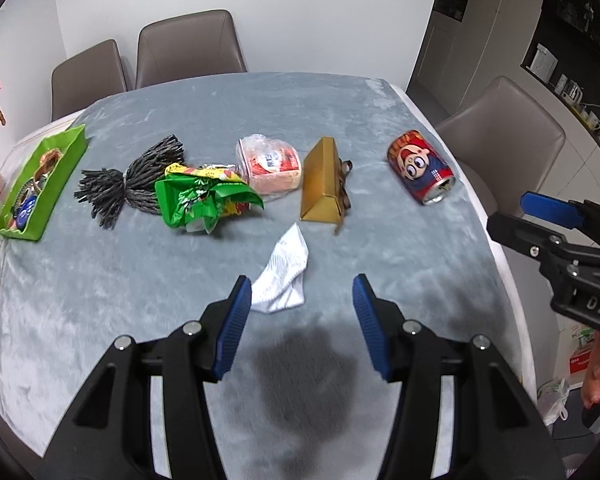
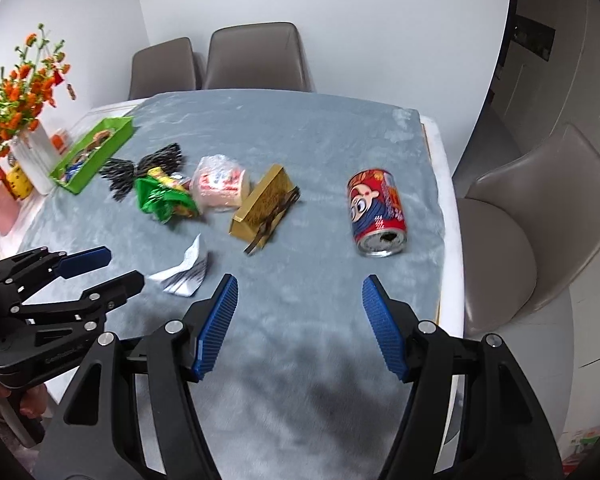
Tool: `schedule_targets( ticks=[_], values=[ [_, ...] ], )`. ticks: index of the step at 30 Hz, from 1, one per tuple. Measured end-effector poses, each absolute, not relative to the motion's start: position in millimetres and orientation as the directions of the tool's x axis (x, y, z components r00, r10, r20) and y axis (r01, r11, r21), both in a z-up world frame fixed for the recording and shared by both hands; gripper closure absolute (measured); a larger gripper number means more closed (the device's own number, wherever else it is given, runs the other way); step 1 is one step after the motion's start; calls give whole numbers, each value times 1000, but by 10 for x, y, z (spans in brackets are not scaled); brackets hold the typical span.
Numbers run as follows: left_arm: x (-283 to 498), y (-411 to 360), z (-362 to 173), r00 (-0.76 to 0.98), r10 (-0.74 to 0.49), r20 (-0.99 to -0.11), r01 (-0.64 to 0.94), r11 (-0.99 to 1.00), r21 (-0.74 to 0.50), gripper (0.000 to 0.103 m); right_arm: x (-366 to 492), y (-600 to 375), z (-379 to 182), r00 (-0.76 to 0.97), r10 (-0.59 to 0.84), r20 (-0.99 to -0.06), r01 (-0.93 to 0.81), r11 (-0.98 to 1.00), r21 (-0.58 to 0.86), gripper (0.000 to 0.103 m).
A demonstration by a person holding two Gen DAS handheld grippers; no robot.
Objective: Collect trash
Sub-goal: 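Grasp the red cartoon can with the right tool while the left tool grasps the small gold box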
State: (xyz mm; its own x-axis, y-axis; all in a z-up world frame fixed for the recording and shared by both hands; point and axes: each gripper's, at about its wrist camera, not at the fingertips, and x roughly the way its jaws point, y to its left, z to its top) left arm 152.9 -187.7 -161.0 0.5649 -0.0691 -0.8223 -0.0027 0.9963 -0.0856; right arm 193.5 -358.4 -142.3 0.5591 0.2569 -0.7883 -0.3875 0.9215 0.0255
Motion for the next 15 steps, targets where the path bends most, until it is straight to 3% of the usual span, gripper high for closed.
schedule_targets(
  ticks=[15],
  values=[
    [2579,-2176,-1877,537,-118,-835,9,991,-135,50,3037,-3773,-1772,544,184,-818,-367,929,-35,40]
  ],
)
